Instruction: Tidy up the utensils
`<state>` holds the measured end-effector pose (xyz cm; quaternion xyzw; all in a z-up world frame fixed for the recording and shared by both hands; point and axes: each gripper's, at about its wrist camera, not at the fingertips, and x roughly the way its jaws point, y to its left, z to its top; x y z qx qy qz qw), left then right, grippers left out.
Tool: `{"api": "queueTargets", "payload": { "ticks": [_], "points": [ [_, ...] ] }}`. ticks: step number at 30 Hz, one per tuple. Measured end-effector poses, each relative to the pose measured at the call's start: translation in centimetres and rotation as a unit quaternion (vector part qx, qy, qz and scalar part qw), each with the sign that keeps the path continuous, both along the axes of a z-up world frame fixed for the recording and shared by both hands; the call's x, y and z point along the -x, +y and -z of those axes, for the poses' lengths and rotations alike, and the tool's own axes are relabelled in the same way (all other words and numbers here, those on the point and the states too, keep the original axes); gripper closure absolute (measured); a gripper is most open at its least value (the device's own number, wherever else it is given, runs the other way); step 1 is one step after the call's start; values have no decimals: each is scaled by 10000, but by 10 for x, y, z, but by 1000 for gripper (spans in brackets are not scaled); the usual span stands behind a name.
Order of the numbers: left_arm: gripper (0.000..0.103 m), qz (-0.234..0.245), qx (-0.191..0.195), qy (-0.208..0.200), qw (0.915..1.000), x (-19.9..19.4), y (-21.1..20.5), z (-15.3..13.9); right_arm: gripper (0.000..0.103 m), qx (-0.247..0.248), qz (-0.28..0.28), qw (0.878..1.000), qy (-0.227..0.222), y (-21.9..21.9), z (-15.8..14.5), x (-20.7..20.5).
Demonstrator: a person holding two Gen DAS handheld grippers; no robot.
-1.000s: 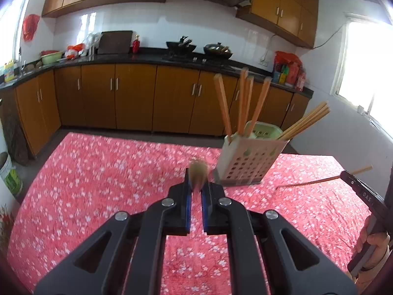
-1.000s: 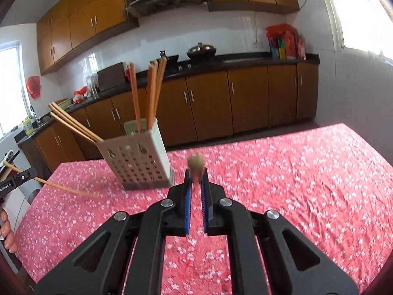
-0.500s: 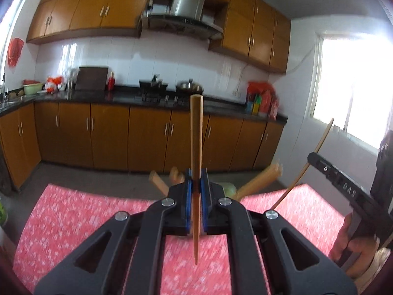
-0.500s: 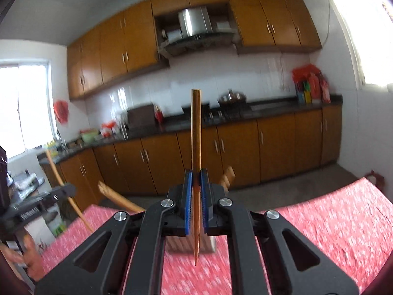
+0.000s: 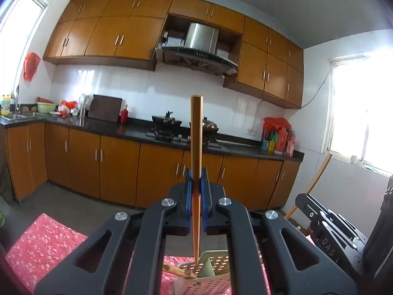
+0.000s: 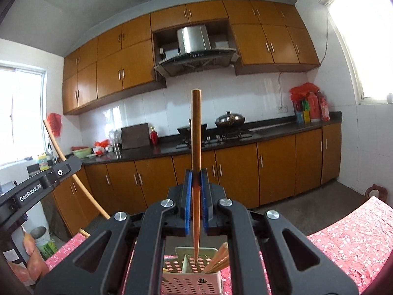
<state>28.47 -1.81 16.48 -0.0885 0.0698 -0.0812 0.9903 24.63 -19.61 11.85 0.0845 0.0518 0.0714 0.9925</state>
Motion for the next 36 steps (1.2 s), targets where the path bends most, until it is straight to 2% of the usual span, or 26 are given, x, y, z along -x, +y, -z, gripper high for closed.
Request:
{"api": "queueTargets", "payload": {
  "ticks": [3, 4, 5, 7, 8, 10, 12, 14, 15, 16, 19, 20, 22, 29, 33, 36],
  "points": [
    [95, 87, -42, 247, 9996, -11, -4, 12, 95, 75, -76, 9999, 125, 2, 6, -2],
    [89, 56, -43, 315, 9995, -13, -4, 15, 95, 108, -128, 9997, 167, 2, 7, -1],
    [76, 42, -34, 345, 9994, -14, -1, 18, 92, 138, -148, 9996, 175, 2, 8, 1],
    [57, -81, 24, 381, 9992, -12, 5, 18, 68, 181, -129, 9997, 136, 2, 6, 6],
    [57, -124, 43, 376, 9992, -10, 8, 17, 50, 171, -101, 9998, 80, 1, 4, 10],
    [56, -178, 37, 381, 9991, -4, 16, 15, 49, 180, -62, 9998, -19, -3, -1, 19],
    [49, -255, 27, 344, 9991, 6, 26, 10, 48, 184, -37, 9998, -47, -8, -6, 28],
    [37, -329, 10, 289, 9990, 18, 36, 7, 45, 193, 10, 9998, -81, -14, -10, 38],
    [33, -352, -4, 232, 9991, 29, 43, 6, 40, 203, 47, 9997, -87, -17, -11, 45],
    [24, -389, -48, 211, 9990, 39, 49, 6, 37, 211, 74, 9997, -105, -20, -12, 53],
    [4, -432, -237, 85, 9987, 70, 60, 9, 13, 297, 182, 9992, -179, -26, -13, 78],
    [4, -463, -332, 37, 9984, 81, 62, 10, 2, 341, 210, 9990, -200, -25, -12, 87],
    [4, -466, -582, 15, 9972, 108, 64, 17, 2, 498, 279, 9982, -200, -24, -7, 106],
    [4, -544, -1248, 234, 9904, 182, 52, 62, 2, 815, 768, 9932, 309, -12, 22, 152],
    [4, -622, -1201, 285, 9904, 212, 50, 92, 2, 768, 936, 9916, 459, -7, 41, 170],
    [4, -520, -1100, 550, 9911, 221, 51, 110, 2, 689, 894, 9916, 627, -6, 57, 180]
  ]
}}
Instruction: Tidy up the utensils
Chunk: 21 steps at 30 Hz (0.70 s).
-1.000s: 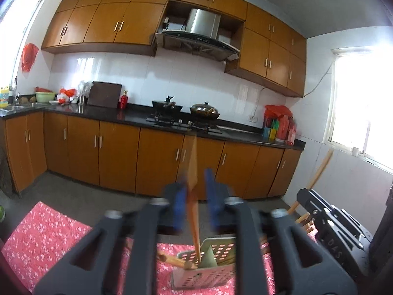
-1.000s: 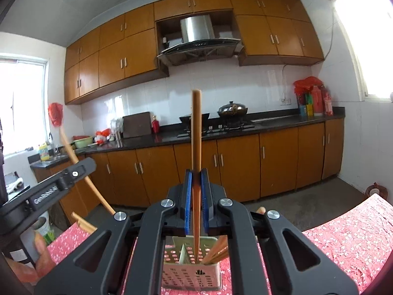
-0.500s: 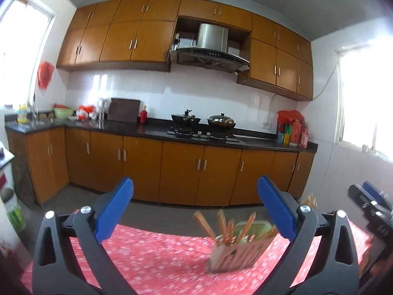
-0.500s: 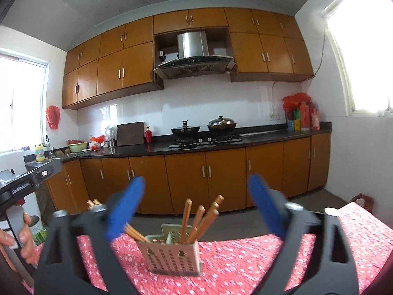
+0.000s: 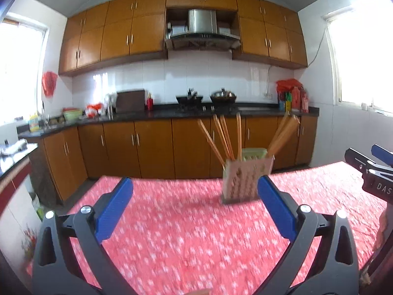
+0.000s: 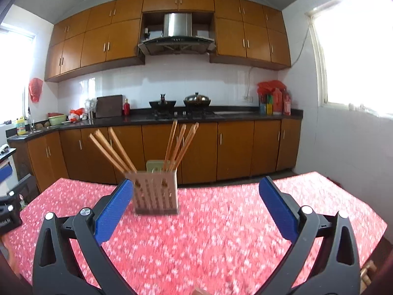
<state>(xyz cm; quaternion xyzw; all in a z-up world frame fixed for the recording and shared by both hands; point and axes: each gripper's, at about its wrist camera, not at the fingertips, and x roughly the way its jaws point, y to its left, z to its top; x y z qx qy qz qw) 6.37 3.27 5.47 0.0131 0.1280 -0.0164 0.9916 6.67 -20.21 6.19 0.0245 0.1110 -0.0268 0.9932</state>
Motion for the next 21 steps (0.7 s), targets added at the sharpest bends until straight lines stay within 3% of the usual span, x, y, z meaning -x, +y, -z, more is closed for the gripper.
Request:
{"api": "queueTargets", "payload": {
  "ticks": [4, 13, 17, 21],
  "points": [
    [4, 83, 342, 357, 9987, 6, 5, 20, 2, -77, 16, 9999, 102, 2, 19, 12],
    [4, -148, 194, 568, 9981, 17, 4, 47, 2, 42, -314, 9982, 512, 10, 62, 29],
    [4, -196, 1, 592, 9981, 18, -2, 53, 2, 27, -445, 9960, 775, 12, 69, 29],
    [4, -124, -36, 655, 9978, 19, -7, 57, 2, 42, -400, 9963, 755, 13, 69, 33]
  ]
}}
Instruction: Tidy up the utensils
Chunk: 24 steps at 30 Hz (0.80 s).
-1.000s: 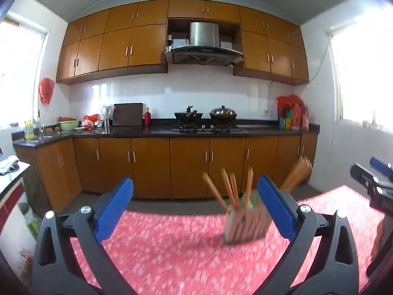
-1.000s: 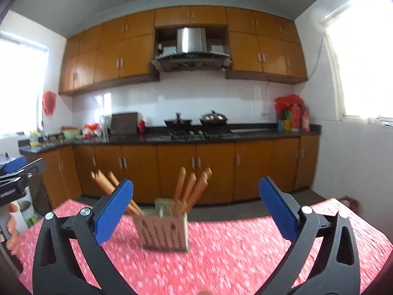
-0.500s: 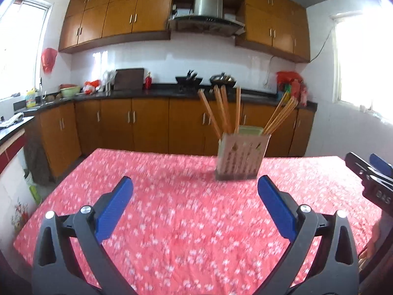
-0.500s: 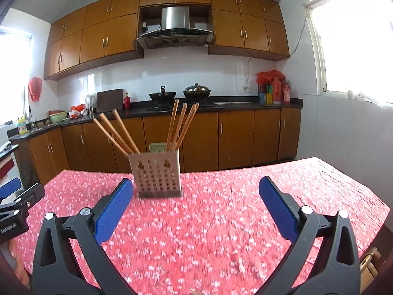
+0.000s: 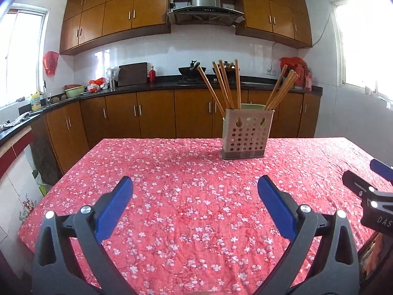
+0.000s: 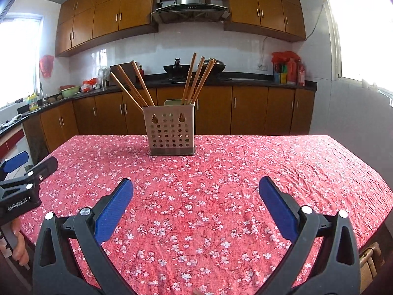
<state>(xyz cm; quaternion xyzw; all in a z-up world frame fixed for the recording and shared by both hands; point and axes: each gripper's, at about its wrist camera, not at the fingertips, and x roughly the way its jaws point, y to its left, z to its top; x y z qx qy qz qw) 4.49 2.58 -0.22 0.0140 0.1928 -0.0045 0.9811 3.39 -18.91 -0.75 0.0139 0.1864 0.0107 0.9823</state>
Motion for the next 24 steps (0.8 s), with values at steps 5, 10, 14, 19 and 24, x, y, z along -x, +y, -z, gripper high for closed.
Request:
{"api": "queueTargets", "payload": {
  "ticks": [5, 10, 14, 19, 24],
  "points": [
    [4, 58, -34, 11, 10000, 1, -2, 1, 2, 57, 106, 9999, -48, 1, 0, 2],
    [4, 90, -69, -37, 9999, 2, -4, 0, 2, -3, 151, 9999, 5, -1, 2, 1],
    [4, 106, -77, -40, 9999, 2, -4, 0, 2, -30, 176, 9998, 16, -1, 3, 1],
    [4, 117, -70, -16, 9999, 1, -5, 0, 2, -58, 182, 9998, 19, -1, 2, 1],
    [4, 126, -71, -12, 9999, 1, -6, 1, 2, -70, 187, 9998, 21, 0, 3, 1]
  ]
}}
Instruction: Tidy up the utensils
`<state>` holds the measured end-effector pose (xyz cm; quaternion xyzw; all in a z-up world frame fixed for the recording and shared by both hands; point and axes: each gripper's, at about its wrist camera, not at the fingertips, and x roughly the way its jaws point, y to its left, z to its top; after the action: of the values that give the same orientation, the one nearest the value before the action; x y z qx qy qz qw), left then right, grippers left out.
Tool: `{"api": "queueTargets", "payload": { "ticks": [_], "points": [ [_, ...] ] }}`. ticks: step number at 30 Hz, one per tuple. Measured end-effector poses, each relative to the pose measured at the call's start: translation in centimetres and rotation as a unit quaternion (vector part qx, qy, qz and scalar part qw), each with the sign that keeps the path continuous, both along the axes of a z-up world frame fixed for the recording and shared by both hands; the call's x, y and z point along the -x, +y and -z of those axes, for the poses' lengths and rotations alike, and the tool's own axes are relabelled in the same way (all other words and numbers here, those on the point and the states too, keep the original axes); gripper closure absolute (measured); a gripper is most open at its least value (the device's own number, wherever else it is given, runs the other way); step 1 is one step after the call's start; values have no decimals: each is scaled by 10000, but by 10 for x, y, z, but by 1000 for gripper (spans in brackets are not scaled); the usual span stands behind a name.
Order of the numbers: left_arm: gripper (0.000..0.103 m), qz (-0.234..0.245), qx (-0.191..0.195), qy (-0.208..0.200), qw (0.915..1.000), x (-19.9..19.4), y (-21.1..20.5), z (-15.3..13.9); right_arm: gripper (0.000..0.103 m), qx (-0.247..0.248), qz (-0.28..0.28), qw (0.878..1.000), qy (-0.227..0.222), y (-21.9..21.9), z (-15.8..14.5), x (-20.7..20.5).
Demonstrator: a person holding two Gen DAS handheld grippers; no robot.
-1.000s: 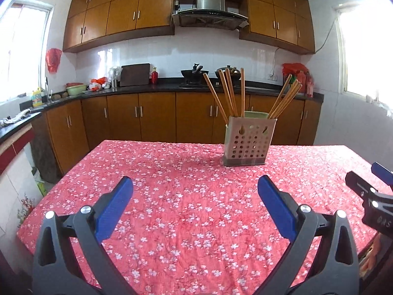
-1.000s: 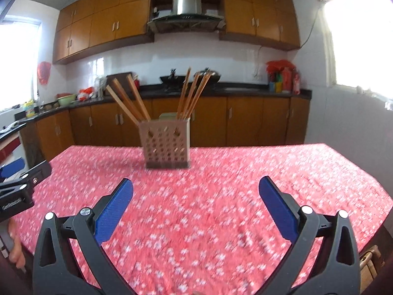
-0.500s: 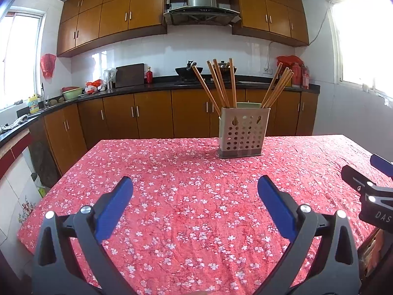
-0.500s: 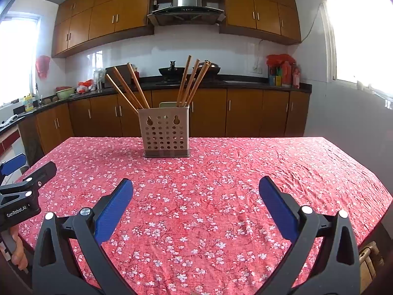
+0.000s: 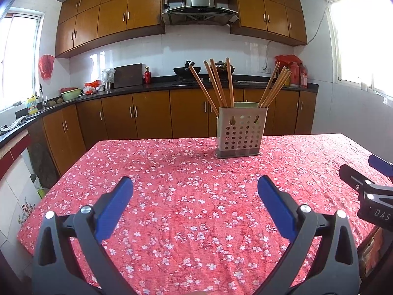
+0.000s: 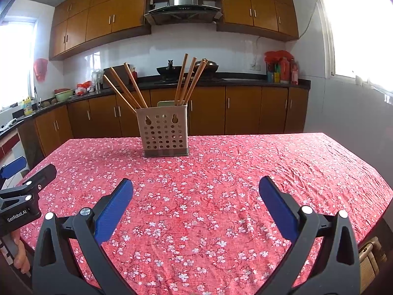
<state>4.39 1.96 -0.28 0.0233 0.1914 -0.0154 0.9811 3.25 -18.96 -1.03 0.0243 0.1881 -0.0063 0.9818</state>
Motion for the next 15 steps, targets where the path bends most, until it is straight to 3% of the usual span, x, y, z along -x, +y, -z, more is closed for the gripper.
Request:
{"api": "queueTargets", "payload": {
  "ticks": [15],
  "points": [
    [4, 5, 35, 37, 10000, -3, -1, 0, 2, -47, 13, 10000, 17, 1, 1, 0]
  ]
}}
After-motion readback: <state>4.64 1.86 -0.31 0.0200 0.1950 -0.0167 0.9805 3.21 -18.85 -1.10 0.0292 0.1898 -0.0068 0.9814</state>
